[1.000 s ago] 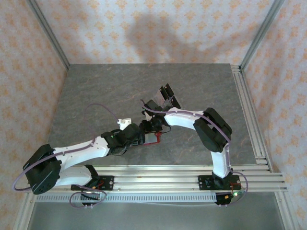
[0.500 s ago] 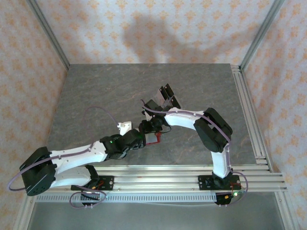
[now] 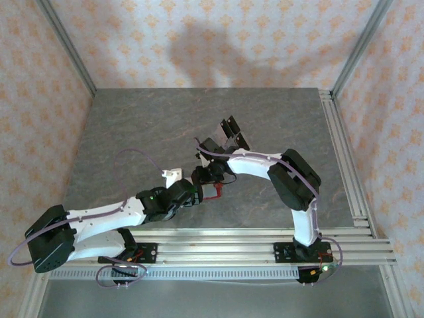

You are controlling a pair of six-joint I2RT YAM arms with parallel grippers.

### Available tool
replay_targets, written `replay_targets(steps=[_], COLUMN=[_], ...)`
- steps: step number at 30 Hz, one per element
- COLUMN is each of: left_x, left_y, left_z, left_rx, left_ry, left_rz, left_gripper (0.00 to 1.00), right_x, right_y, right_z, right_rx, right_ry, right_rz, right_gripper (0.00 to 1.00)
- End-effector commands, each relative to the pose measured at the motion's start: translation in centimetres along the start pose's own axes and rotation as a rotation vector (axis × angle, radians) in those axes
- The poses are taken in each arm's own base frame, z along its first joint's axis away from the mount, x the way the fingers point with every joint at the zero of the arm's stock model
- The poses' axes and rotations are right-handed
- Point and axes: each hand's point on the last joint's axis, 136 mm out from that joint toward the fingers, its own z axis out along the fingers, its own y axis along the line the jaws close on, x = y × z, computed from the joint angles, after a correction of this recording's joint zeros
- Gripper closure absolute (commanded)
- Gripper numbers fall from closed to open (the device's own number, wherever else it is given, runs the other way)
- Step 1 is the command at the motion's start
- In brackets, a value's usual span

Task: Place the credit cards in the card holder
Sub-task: Flip over the card slot in the card holder.

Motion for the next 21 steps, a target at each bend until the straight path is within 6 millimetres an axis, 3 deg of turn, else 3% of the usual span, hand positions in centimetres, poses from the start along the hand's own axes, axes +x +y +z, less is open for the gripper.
replay_targets(steps=[1,21], left_x=[0.5,1.1], left_y=[-0.4,1.6], left_z=[0.4,2.2], left_rx=[0.014,-0.135], left_ry=[0.005,0.004], left_rz=[0.028,0.044], left_gripper=[0.0,0.0], right_x=[1.5,1.3], right_y=[-0.4,-0.3], right_z=[0.5,0.5], right_rx=[0.018,0.014], right_ry=[0.048,0.047], right_rz=[0.02,0.021], right_gripper=[0.56,0.56])
